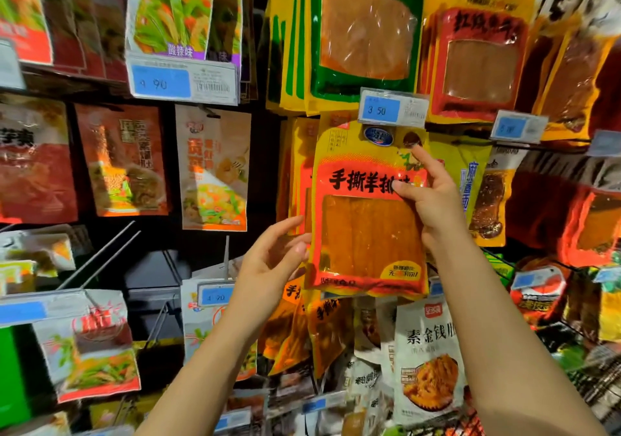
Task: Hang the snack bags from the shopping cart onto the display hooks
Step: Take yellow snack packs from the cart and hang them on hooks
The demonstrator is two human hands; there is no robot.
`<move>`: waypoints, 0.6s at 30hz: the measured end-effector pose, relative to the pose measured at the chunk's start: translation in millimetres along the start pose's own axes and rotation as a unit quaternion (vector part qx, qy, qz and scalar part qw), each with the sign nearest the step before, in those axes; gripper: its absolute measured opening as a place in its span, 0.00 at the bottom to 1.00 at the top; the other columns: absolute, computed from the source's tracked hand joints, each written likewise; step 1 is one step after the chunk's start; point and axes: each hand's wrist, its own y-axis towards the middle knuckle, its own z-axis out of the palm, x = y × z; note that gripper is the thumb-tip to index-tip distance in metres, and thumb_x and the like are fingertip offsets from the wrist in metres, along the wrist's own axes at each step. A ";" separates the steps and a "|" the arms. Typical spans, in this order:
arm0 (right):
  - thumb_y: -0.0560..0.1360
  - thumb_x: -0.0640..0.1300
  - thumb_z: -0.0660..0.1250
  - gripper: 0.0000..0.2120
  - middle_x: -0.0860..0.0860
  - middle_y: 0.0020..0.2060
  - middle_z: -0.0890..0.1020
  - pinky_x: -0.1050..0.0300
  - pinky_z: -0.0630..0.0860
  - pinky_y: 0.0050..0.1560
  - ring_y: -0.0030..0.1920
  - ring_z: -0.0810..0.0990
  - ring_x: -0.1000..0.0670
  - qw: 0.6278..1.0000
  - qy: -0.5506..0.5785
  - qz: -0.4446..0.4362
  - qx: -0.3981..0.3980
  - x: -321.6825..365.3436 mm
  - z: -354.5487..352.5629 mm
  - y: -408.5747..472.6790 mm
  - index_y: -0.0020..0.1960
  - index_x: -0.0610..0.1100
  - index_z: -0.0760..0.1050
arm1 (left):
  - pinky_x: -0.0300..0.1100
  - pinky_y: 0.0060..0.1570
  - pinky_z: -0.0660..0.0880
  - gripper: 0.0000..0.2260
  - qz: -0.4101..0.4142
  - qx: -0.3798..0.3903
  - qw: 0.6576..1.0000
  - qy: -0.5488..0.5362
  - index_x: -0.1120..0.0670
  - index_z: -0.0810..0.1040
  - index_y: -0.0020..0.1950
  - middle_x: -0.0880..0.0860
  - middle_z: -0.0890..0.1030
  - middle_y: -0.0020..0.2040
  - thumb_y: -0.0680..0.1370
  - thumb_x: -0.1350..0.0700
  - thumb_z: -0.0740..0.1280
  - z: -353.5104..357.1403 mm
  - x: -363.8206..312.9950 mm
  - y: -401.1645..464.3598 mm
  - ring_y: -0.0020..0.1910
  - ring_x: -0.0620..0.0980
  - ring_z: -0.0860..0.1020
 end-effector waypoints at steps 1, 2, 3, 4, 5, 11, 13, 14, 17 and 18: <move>0.71 0.27 0.67 0.32 0.52 0.55 0.80 0.60 0.81 0.37 0.47 0.83 0.54 1.000 0.000 0.003 -0.001 2.0 -0.6 1.6 0.69 0.53 0.71 | 0.34 0.45 0.77 0.16 0.000 0.004 1.000 0.000 0.44 0.75 0.61 0.47 0.83 0.54 0.74 0.52 0.66 1.3 0.2 0.7 0.55 0.46 0.81; 0.71 0.26 0.67 0.32 0.52 0.52 0.81 0.61 0.80 0.35 0.43 0.83 0.56 1.000 0.000 0.006 -0.001 4.1 -1.6 2.8 0.69 0.52 0.71 | 0.35 0.47 0.78 0.16 -0.001 0.007 1.000 0.000 0.44 0.75 0.61 0.48 0.83 0.54 0.74 0.52 0.66 2.2 0.5 0.9 0.56 0.46 0.81; 0.71 0.26 0.67 0.32 0.51 0.51 0.81 0.61 0.80 0.34 0.42 0.83 0.56 1.000 -0.004 0.009 0.001 6.7 -2.8 3.1 0.69 0.52 0.71 | 0.36 0.47 0.78 0.16 -0.002 0.009 1.000 -0.001 0.45 0.75 0.61 0.48 0.83 0.54 0.73 0.52 0.66 2.9 0.9 0.8 0.55 0.47 0.81; 0.71 0.27 0.67 0.32 0.50 0.51 0.81 0.62 0.79 0.34 0.42 0.83 0.56 1.000 -0.013 0.012 0.004 9.3 -4.2 3.5 0.69 0.52 0.71 | 0.35 0.47 0.77 0.16 -0.002 0.010 1.000 -0.003 0.45 0.75 0.61 0.49 0.84 0.54 0.73 0.53 0.66 3.0 1.4 0.3 0.55 0.47 0.81; 0.71 0.27 0.68 0.32 0.49 0.52 0.81 0.62 0.79 0.34 0.42 0.83 0.55 1.000 -0.021 0.013 0.009 11.7 -5.5 3.9 0.69 0.52 0.71 | 0.35 0.46 0.77 0.16 -0.001 0.011 1.000 -0.006 0.46 0.75 0.61 0.50 0.84 0.53 0.73 0.53 0.67 3.0 2.6 -0.1 0.54 0.48 0.82; 0.71 0.34 0.72 0.27 0.48 0.57 0.79 0.57 0.82 0.44 0.50 0.82 0.51 0.997 -0.069 -0.022 -0.002 15.0 -8.0 11.9 0.67 0.50 0.74 | 0.42 0.37 0.74 0.23 0.011 -0.031 0.999 -0.017 0.50 0.74 0.63 0.59 0.81 0.40 0.72 0.67 0.72 24.3 13.1 18.1 0.34 0.50 0.78; 0.71 0.35 0.73 0.26 0.52 0.54 0.78 0.59 0.81 0.46 0.49 0.80 0.54 0.996 -0.084 -0.035 -0.025 14.8 -7.2 14.7 0.67 0.48 0.74 | 0.43 0.34 0.74 0.27 0.024 -0.041 0.999 0.003 0.41 0.73 0.62 0.51 0.81 0.35 0.72 0.66 0.73 32.9 16.3 27.2 0.33 0.49 0.78; 0.71 0.35 0.73 0.26 0.54 0.52 0.78 0.62 0.80 0.44 0.47 0.79 0.57 0.995 -0.086 -0.040 -0.032 15.1 -7.3 16.6 0.67 0.47 0.74 | 0.44 0.34 0.75 0.28 0.030 -0.038 0.999 0.014 0.38 0.72 0.62 0.48 0.80 0.34 0.72 0.66 0.73 34.8 17.5 30.8 0.34 0.49 0.79; 0.71 0.34 0.72 0.27 0.53 0.52 0.78 0.71 0.76 0.35 0.44 0.78 0.61 0.995 -0.083 -0.048 -0.028 16.2 -8.9 22.3 0.68 0.47 0.73 | 0.48 0.39 0.77 0.29 0.045 -0.029 0.998 0.042 0.34 0.70 0.62 0.48 0.80 0.36 0.73 0.64 0.72 33.9 18.5 37.6 0.36 0.51 0.79; 0.70 0.33 0.72 0.27 0.52 0.54 0.79 0.71 0.76 0.35 0.45 0.79 0.60 0.995 -0.084 -0.050 -0.023 16.1 -9.6 24.5 0.68 0.46 0.73 | 0.50 0.40 0.77 0.29 0.054 -0.030 0.997 0.052 0.33 0.69 0.63 0.50 0.80 0.39 0.73 0.63 0.72 32.7 16.9 41.8 0.37 0.52 0.78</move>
